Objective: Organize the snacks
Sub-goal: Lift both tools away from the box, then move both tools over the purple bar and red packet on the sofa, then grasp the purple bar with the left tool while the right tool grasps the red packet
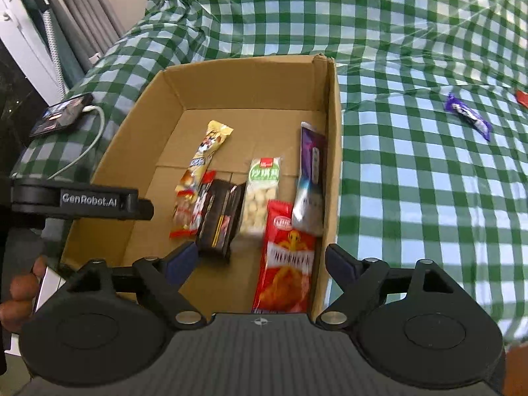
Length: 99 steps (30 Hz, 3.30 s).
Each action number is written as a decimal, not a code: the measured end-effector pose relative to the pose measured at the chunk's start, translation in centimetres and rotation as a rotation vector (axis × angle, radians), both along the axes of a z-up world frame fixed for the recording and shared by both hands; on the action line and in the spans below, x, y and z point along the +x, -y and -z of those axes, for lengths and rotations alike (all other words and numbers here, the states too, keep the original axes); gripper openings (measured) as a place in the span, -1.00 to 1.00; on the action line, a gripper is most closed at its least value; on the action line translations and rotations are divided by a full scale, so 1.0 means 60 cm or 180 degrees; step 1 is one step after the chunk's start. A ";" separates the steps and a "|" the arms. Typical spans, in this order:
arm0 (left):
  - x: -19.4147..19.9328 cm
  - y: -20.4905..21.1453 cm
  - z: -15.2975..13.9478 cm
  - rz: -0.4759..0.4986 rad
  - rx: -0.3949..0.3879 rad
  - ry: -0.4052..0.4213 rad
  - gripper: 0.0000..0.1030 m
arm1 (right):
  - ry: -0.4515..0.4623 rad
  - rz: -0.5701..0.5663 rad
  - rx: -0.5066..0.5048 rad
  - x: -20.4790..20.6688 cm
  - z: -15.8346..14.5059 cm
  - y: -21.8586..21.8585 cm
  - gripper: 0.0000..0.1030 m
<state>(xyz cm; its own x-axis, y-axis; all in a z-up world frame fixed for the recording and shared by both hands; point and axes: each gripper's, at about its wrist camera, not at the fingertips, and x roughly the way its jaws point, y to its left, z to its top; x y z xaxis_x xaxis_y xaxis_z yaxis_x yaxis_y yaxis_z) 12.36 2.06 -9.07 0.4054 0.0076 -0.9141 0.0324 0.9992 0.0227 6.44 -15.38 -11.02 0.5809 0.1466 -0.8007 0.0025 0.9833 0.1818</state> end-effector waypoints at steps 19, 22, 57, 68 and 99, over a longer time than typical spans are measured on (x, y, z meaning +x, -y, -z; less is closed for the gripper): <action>-0.189 0.043 -0.111 0.0278 -0.0083 0.0499 0.99 | 0.0658 0.0118 -0.0031 -0.192 -0.097 0.001 0.81; -0.210 0.050 -0.117 0.0291 -0.0048 0.0552 0.99 | 0.0750 0.0134 -0.0037 -0.212 -0.106 0.003 0.81; -0.185 0.148 -0.110 0.0588 0.0226 0.0387 0.99 | 0.0653 0.0545 0.0450 -0.231 -0.080 0.111 0.86; -0.084 0.330 -0.127 0.1026 0.0035 0.0327 0.99 | 0.0789 0.1173 0.0072 -0.208 -0.085 0.305 0.86; 0.430 0.899 0.290 0.0590 -0.0056 -0.0019 1.00 | 0.1046 0.2242 -0.0794 0.520 0.262 0.982 0.99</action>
